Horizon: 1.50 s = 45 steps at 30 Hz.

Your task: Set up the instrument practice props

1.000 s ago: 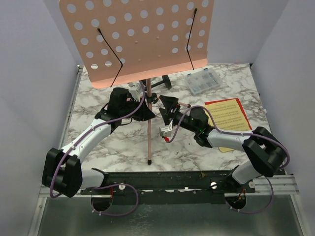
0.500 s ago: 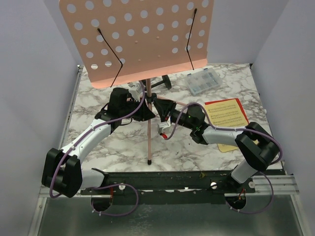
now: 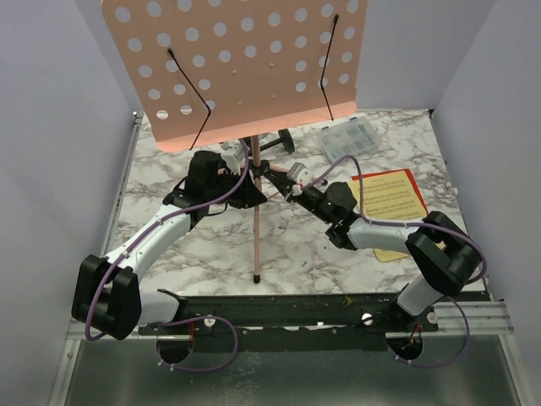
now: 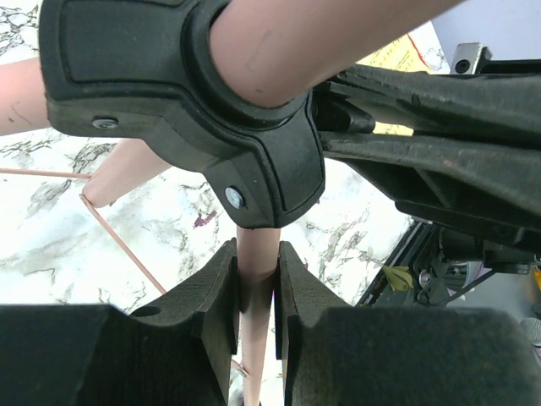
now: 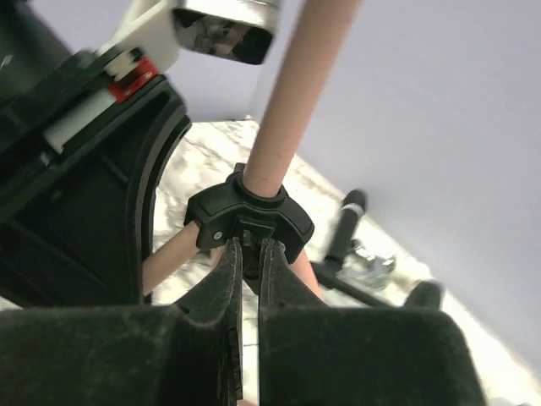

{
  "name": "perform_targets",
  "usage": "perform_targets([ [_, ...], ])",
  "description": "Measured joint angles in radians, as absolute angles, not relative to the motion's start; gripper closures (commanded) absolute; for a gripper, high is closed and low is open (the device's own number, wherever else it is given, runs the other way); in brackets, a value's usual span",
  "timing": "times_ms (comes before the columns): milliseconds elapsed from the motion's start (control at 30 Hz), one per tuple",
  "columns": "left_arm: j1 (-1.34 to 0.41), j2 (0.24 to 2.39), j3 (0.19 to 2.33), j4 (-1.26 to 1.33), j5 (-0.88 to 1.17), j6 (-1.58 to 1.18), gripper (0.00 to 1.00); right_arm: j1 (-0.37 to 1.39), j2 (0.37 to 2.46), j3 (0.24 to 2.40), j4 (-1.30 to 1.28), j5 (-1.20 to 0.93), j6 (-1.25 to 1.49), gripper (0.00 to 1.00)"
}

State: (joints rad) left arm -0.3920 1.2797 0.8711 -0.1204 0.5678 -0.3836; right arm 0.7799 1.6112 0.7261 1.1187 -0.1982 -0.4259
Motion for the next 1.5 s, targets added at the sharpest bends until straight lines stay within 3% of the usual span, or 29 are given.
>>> perform_targets([
  [233, -0.395, 1.280, 0.871, -0.114, 0.583, -0.384, 1.00, 0.774, 1.546, 0.746, 0.974, -0.088, 0.204, 0.99],
  [467, -0.381, 1.280, 0.871, -0.123, 0.584, -0.383, 1.00, 0.743, 1.520, 0.910, 0.512, -0.037, 1.099, 0.99],
  [567, -0.379, 1.280, 0.871, -0.124, 0.584, -0.382, 1.00, 0.736, 1.525, 0.905, 0.467, -0.041, 1.434, 0.98],
  [667, -0.379, 1.280, 0.871, -0.125, 0.583, -0.382, 1.00, 0.735, 1.528, 0.895, 0.454, -0.045, 1.656, 0.80],
  [767, -0.379, 1.280, 0.871, -0.125, 0.583, -0.382, 1.00, 0.738, 1.527, 0.895, 0.433, -0.036, 1.753, 0.47],
  [867, -0.379, 1.280, 0.871, -0.124, 0.583, -0.382, 1.00, 0.756, 1.494, 0.895, 0.399, -0.028, 1.805, 0.32],
  [1000, -0.379, 1.280, 0.871, -0.124, 0.583, -0.382, 1.00, 0.772, 1.424, 0.895, 0.370, 0.014, 1.803, 0.19],
  [1133, -0.379, 1.280, 0.871, -0.124, 0.583, -0.381, 1.00, 0.771, 1.352, 0.895, 0.314, 0.133, 1.630, 0.03],
  [1233, -0.379, 1.280, 0.871, -0.124, 0.583, -0.381, 1.00, 0.772, 1.307, 0.890, 0.252, 0.318, 1.398, 0.00],
  [1367, -0.379, 1.280, 0.871, -0.124, 0.583, -0.381, 1.00, 0.771, 1.264, 0.770, 0.380, 0.627, 0.825, 0.00],
  [1500, -0.379, 1.279, 0.871, -0.124, 0.583, -0.382, 1.00, 0.757, 1.346, 0.506, 0.904, 0.832, 0.055, 0.00],
])
